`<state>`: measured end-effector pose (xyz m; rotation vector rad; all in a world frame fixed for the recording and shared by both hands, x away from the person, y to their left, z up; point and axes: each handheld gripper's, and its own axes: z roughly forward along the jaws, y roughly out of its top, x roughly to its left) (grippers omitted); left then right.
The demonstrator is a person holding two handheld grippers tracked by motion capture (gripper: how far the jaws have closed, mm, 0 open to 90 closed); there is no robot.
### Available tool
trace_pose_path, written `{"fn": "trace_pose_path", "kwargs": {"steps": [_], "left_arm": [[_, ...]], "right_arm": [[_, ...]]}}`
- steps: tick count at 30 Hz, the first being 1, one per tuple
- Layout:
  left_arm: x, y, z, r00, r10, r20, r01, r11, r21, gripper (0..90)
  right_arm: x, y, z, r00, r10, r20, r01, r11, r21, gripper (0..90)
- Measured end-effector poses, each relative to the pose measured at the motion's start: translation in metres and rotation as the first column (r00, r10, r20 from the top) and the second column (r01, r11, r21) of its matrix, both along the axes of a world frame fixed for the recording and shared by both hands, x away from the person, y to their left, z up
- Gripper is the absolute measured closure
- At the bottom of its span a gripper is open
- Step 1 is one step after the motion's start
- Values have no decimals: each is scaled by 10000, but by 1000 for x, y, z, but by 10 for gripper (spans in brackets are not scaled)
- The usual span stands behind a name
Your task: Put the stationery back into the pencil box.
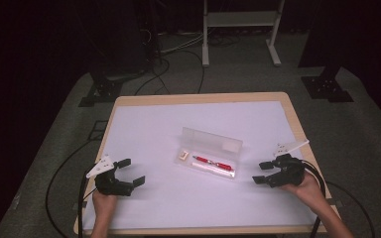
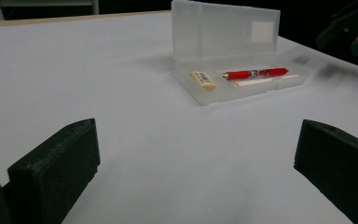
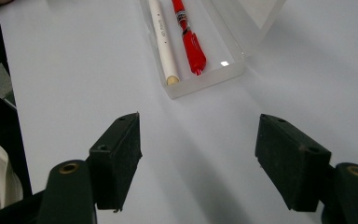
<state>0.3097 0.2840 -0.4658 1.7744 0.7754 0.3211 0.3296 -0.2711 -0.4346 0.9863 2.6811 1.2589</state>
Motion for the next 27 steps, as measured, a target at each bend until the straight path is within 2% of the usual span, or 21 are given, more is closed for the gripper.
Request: {"fn": "trace_pose_path", "kwargs": {"steps": [12, 21, 27], "left_arm": [[0, 0, 0, 10000, 11, -22, -10, 10000, 31, 0], [0, -1, 0, 10000, 4, -22, -3, 10000, 40, 0], [0, -1, 0, 10000, 15, -35, -15, 10000, 36, 0]], "right_arm": [[-10, -14, -6, 9996, -270, 20, 270, 9993, 248, 303], [-19, -26, -13, 9980, -625, -67, 628, 9961, 613, 302], [-27, -34, -17, 9968, -804, 42, 798, 9935, 811, 301]]}}
